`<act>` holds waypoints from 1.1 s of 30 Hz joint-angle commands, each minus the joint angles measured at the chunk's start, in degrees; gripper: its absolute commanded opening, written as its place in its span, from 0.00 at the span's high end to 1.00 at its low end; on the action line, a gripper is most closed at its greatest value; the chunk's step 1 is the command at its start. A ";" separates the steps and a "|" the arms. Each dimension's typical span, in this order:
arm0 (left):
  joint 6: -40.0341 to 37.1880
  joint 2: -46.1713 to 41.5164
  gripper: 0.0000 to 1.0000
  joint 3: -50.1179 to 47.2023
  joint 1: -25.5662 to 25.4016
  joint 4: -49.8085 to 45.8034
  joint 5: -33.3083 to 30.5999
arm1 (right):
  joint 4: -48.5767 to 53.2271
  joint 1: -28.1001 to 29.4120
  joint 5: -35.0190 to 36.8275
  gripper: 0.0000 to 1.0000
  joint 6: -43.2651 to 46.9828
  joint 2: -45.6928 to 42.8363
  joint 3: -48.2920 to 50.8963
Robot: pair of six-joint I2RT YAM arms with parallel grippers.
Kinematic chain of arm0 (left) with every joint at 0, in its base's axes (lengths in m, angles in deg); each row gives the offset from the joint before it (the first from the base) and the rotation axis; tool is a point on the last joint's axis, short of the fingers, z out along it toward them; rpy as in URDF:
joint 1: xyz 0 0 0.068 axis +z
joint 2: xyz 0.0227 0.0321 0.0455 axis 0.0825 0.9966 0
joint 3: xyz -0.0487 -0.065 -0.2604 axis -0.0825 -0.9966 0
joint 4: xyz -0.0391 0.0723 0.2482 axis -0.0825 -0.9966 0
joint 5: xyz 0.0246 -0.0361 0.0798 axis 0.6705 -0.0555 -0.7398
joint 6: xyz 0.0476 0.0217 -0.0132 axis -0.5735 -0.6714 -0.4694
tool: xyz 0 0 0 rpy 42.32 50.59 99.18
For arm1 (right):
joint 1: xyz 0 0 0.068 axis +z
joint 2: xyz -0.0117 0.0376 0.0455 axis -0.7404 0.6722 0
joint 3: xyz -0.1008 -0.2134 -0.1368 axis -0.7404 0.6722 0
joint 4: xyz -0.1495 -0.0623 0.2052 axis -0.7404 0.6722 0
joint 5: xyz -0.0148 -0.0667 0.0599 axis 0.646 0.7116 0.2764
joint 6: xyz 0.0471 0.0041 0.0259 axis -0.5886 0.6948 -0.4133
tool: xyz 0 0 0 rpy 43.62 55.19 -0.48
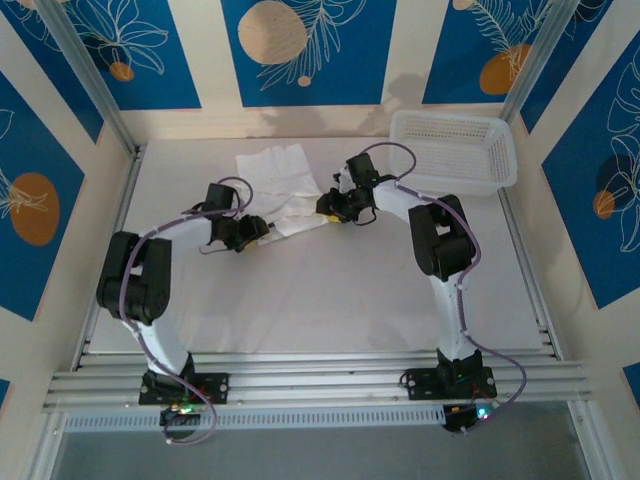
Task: Fold the inside-out t-shirt
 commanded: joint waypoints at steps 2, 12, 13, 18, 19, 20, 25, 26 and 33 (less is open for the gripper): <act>1.10 3.19 0.60 3.60 -0.72 0.72 1.36 | -0.39 0.13 -1.43 0.85 -1.04 0.34 -0.87; -1.22 -1.19 0.98 -2.11 -0.93 -2.76 2.16 | -0.63 1.00 -0.99 1.00 -3.01 -9.45 9.29; -1.22 -3.08 0.98 -4.18 -0.96 -2.74 3.03 | -1.32 1.24 -1.35 1.00 -3.44 -11.76 12.24; -0.55 -14.03 0.96 -14.21 -3.09 -5.84 3.89 | -2.94 3.73 -0.44 1.00 -4.85 -23.41 28.65; 0.19 -16.55 0.94 -16.37 -3.80 -6.19 4.06 | -3.49 4.34 0.10 0.99 -5.50 -26.09 32.42; 0.93 -18.46 0.92 -18.02 -4.39 -6.19 4.48 | -4.07 4.86 0.61 0.97 -6.42 -28.26 35.87; 0.76 -24.53 0.56 -19.53 -9.92 -11.94 3.31 | -2.36 8.67 0.99 0.67 -8.72 -37.03 46.18; 0.58 -25.26 0.55 -19.18 -10.57 -13.10 2.34 | -0.78 8.98 1.78 0.65 -8.62 -38.11 46.11; 2.31 -27.38 0.52 -16.99 -10.78 -13.18 -4.22 | 1.38 7.46 8.63 0.58 -13.40 -43.61 44.66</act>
